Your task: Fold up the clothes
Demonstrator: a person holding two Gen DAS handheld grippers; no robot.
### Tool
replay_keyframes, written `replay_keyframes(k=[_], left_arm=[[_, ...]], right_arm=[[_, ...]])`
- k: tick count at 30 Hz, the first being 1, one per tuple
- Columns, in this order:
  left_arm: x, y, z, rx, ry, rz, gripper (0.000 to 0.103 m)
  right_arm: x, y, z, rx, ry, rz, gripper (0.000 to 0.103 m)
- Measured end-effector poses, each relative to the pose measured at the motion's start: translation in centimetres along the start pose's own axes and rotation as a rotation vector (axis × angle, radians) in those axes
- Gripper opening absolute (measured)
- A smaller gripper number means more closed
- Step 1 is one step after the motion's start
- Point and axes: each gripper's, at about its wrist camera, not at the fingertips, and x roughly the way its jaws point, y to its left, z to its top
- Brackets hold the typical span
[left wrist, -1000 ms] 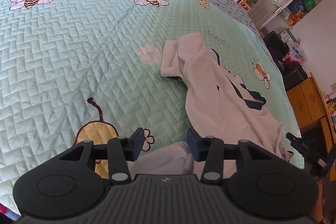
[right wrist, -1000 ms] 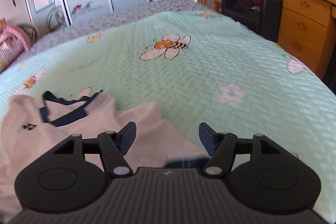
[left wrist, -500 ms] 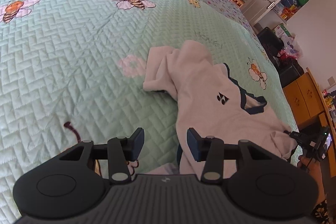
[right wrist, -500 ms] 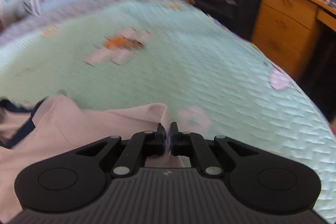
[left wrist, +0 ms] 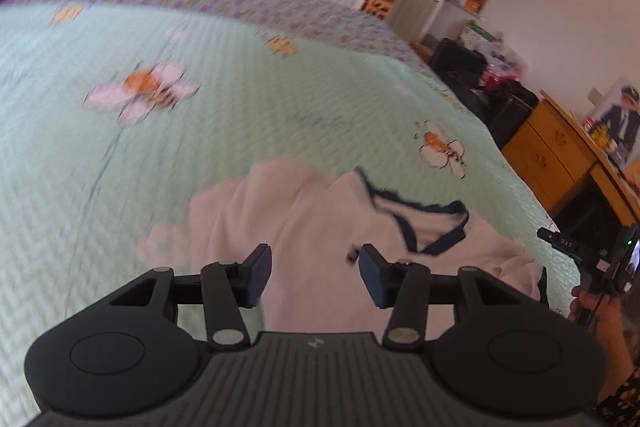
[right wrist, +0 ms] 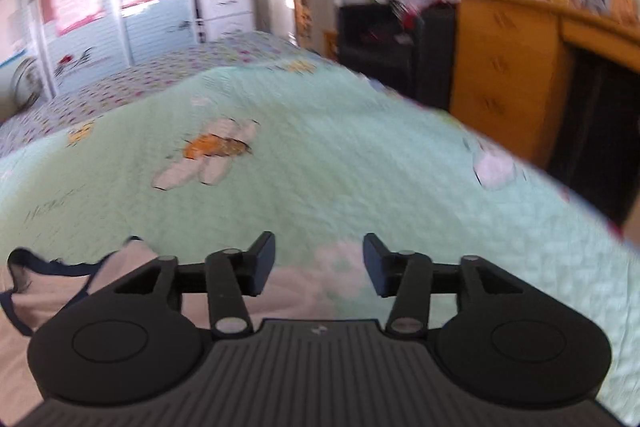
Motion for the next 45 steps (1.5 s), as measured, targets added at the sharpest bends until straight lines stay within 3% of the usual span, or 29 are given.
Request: replay_keyframes(k=[4, 10, 14, 18, 22, 24, 26, 28, 32, 33, 34, 35, 37, 40, 45], left_arm=[[4.6, -2.3, 3.0, 0.099, 0.033, -0.015, 0.06], [11.5, -5.8, 7.4, 0.249, 0.083, -0.038, 0.06], [16.0, -7.9, 10.2, 0.332, 0.122, -0.054, 0.06], [18.9, -8.1, 10.6, 0.28, 0.217, -0.073, 0.06], [20.3, -8.6, 10.1, 0.332, 0.271, -0.036, 0.06], [21.1, -8.5, 9.7, 0.356, 0.305, 0.019, 0.059], [21.5, -8.2, 9.3, 0.372, 0.305, 0.064, 0.059], [21.7, -7.6, 9.1, 0.371, 0.303, 0.056, 0.059], [21.6, -7.5, 8.4, 0.427, 0.277, 0.048, 0.058], [21.4, -7.7, 8.2, 0.441, 0.265, 0.044, 0.047], [21.2, -7.9, 8.0, 0.447, 0.253, 0.038, 0.033], [20.9, -8.0, 7.7, 0.449, 0.235, 0.044, 0.028], [19.9, -8.4, 7.2, 0.439, 0.177, 0.091, 0.006], [18.1, -8.3, 6.4, 0.443, 0.086, 0.126, 0.006], [14.3, -7.0, 6.7, 0.438, -0.081, 0.202, 0.006]], right_arm=[[-0.2, 1.8, 1.1, -0.021, -0.005, 0.092, 0.062], [3.5, 4.3, 1.7, -0.034, 0.149, 0.344, 0.062], [5.7, 6.5, 2.4, -0.074, 0.213, 0.357, 0.062], [7.8, 8.2, 3.7, -0.075, 0.284, 0.396, 0.065], [10.3, 9.8, 4.3, -0.122, 0.38, 0.426, 0.065], [11.2, 10.4, 4.1, -0.15, 0.428, 0.411, 0.065], [11.7, 10.9, 3.7, -0.175, 0.467, 0.404, 0.065], [11.5, 11.0, 3.4, -0.189, 0.467, 0.424, 0.065], [11.4, 11.2, 2.8, -0.224, 0.441, 0.411, 0.059], [11.3, 11.3, 2.7, -0.241, 0.432, 0.399, 0.055], [11.2, 11.4, 2.5, -0.255, 0.422, 0.391, 0.044], [11.0, 11.5, 2.5, -0.262, 0.413, 0.393, 0.028], [10.5, 11.8, 2.3, -0.277, 0.39, 0.396, 0.017], [8.9, 12.2, 1.6, -0.324, 0.325, 0.379, 0.009], [6.3, 12.8, 2.0, -0.373, 0.183, 0.382, 0.006]])
